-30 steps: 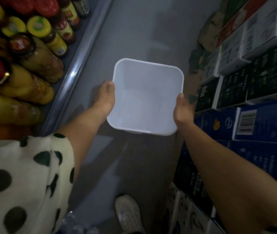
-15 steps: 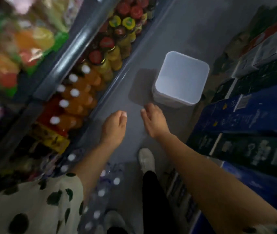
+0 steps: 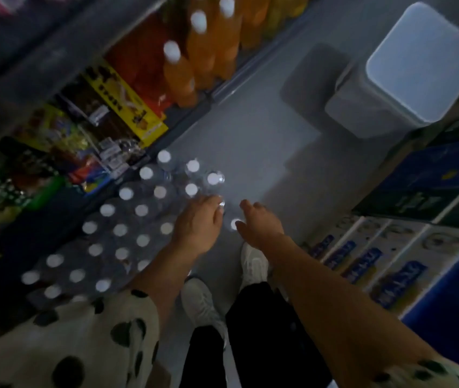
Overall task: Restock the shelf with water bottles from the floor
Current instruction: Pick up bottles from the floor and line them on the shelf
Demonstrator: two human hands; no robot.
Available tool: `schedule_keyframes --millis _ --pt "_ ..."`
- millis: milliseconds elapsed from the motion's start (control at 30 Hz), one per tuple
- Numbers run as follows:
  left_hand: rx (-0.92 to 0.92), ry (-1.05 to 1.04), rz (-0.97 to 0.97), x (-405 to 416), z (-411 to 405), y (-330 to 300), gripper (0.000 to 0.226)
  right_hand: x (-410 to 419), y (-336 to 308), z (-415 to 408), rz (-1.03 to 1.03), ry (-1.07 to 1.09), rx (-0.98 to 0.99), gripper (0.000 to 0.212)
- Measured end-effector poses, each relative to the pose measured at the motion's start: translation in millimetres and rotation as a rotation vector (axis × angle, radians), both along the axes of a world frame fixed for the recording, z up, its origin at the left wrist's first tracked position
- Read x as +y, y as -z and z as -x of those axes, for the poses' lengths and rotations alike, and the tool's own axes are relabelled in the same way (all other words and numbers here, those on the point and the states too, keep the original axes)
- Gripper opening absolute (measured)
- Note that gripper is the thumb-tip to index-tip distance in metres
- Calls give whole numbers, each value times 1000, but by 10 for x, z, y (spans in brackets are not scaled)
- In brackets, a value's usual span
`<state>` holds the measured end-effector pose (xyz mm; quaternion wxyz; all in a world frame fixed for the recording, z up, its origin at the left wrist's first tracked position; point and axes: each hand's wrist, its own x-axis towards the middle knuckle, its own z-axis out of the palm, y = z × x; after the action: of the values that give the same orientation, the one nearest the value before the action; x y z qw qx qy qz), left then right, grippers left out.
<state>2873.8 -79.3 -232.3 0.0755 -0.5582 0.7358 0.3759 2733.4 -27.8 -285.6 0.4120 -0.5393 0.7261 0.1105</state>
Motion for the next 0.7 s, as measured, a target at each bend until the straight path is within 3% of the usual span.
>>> schedule_keyframes --millis 167,400,533,700 --pt "-10 16 -21 198 -146 687 26 188 690 -245 -92 -172 130 61" --pt "56 -34 -33 256 -282 908 36 114 943 -256 16 -322 162 53" --pt "80 -43 -30 186 -233 482 38 -53 362 -90 99 -351 106 52" --pt "115 -5 -3 -76 -59 -580 46 -305 -1160 184 211 -465 52 53"
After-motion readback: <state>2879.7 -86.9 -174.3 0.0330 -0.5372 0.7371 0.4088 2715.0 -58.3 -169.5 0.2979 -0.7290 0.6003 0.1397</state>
